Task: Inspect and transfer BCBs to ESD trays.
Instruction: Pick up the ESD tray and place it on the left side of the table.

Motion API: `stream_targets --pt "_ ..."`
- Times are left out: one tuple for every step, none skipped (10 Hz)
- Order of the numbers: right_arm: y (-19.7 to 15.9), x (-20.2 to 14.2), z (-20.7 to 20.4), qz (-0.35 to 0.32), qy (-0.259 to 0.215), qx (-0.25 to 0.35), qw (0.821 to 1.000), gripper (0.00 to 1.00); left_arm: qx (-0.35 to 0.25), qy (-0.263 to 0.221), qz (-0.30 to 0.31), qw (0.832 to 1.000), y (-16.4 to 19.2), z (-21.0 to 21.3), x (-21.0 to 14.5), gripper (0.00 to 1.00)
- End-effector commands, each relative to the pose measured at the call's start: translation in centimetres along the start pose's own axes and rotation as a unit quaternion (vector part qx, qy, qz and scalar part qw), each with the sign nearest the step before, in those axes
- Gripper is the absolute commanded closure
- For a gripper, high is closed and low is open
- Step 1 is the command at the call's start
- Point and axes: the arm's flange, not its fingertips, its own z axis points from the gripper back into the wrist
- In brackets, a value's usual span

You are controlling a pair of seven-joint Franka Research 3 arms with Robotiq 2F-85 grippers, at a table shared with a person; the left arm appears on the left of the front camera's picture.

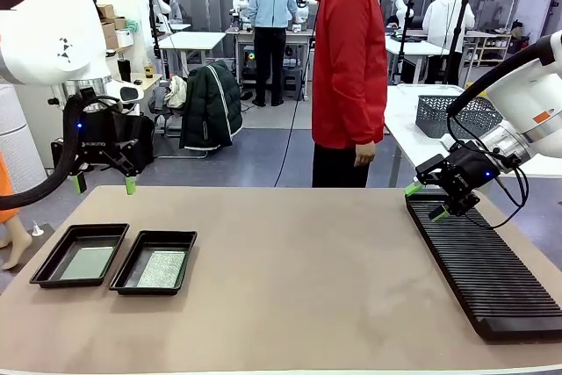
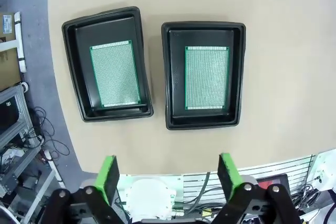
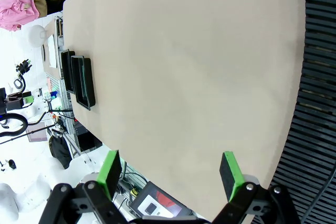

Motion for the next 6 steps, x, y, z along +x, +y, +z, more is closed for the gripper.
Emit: stream_targets --pt "0.18 0.05 0.00 -0.007 -0.001 -0.012 1.000 0.00 -0.001 -0.004 -0.001 1.000 -0.05 -0.39 0.17 0.00" --pt "0.18 0.05 0.00 -0.007 -0.001 -0.012 1.000 0.00 -0.001 -0.004 -0.001 1.000 -0.05 -0.39 0.17 0.00" --pt "0.18 0.05 0.00 -0.007 -0.001 -0.012 1.000 0.00 -0.001 -0.004 -0.001 1.000 -0.05 -0.39 0.17 0.00" --pt "0.18 0.05 0.00 -0.007 -0.001 -0.012 1.000 0.00 -0.001 -0.004 -0.001 1.000 -0.05 -0.39 0.17 0.00" --pt "0.18 0.05 0.00 -0.007 -0.001 -0.012 1.000 0.00 -0.001 -0.004 -0.001 1.000 -0.05 -0.39 0.17 0.00" --pt "0.18 0.05 0.00 -0.007 -0.001 -0.012 1.000 0.00 -0.001 -0.004 -0.001 1.000 -0.05 -0.39 0.17 0.00"
